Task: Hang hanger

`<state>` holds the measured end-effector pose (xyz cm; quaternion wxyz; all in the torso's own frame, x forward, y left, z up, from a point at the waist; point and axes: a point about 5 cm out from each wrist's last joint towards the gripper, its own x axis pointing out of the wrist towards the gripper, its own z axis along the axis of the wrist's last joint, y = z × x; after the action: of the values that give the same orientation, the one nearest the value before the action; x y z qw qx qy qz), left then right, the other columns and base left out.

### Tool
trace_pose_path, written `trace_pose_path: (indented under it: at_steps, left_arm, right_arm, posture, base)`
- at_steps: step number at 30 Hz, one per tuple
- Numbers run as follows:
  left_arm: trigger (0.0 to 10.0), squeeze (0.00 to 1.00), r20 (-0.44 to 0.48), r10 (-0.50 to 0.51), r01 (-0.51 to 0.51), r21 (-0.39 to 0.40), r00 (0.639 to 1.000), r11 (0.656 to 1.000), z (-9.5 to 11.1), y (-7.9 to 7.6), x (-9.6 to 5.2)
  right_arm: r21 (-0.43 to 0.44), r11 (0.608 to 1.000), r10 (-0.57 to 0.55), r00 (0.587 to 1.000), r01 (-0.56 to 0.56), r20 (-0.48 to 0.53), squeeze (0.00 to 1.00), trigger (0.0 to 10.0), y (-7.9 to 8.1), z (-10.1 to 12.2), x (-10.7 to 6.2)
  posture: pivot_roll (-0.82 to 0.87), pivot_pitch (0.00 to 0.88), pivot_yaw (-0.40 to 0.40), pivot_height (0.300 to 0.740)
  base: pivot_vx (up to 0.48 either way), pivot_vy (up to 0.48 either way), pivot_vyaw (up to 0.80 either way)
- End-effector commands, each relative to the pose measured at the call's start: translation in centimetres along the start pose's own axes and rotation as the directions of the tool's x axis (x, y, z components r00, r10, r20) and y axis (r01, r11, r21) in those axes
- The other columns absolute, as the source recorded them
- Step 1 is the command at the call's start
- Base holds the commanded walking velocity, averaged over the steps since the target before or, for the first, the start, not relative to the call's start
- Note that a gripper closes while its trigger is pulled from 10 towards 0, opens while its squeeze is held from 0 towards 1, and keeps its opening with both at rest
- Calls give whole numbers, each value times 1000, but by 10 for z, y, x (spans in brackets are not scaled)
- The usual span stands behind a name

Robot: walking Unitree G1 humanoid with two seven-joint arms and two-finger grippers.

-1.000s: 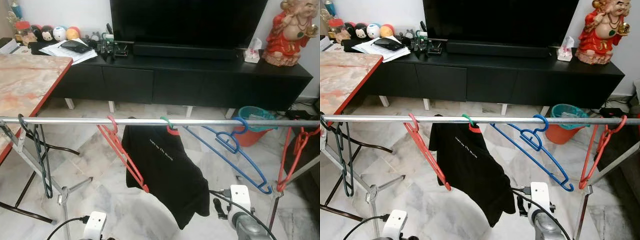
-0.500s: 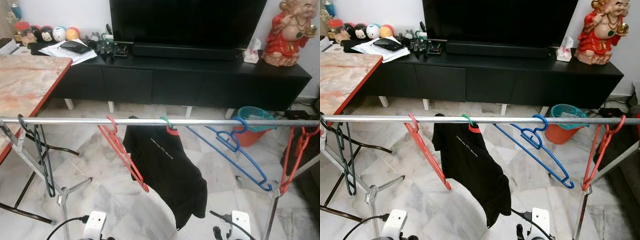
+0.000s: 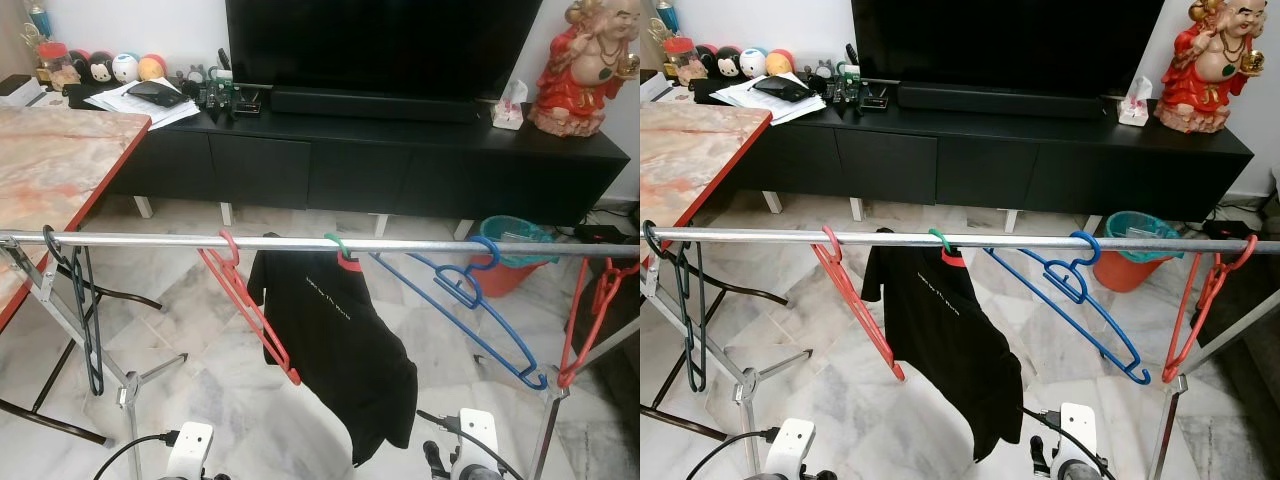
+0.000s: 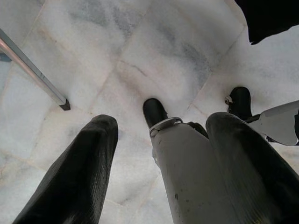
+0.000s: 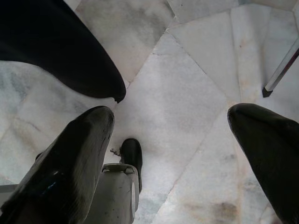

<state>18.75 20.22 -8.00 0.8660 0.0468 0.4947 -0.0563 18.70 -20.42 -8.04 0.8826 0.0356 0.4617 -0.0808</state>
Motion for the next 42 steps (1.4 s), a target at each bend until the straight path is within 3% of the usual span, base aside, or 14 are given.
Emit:
trace_pose_path:
  at_steps: [1, 19, 27, 42]
  left_arm:
    - [10000, 0, -15, -8, 8, 3, 1000, 1000, -2, -3, 1]
    - [10000, 0, -18, -16, 16, 6, 1000, 1000, -4, -3, 0]
    - [10000, 0, -20, -16, 16, 5, 1000, 1000, -5, -3, 0]
    - [10000, 0, -19, -15, 15, 2, 1000, 1000, -5, -2, 0]
  right_arm:
    - [-5, 1000, -5, 1000, 5, -8, 0, 10000, -4, -3, -1]
    - [-26, 1000, 11, 1000, -11, -20, 0, 10000, -3, -5, -1]
    - [17, 999, -32, 999, 32, -13, 0, 10000, -13, -4, -1]
    - [18, 999, -28, 1000, 29, -11, 0, 10000, -12, -3, -1]
  posture:
    - [-75, 0, -71, 740]
    - [-74, 0, -70, 740]
    - [-76, 0, -71, 740]
    - [-76, 0, -71, 740]
  base:
    - [0, 0, 0]
    - [0, 0, 0]
    - [0, 0, 0]
    - [-233, 0, 0]
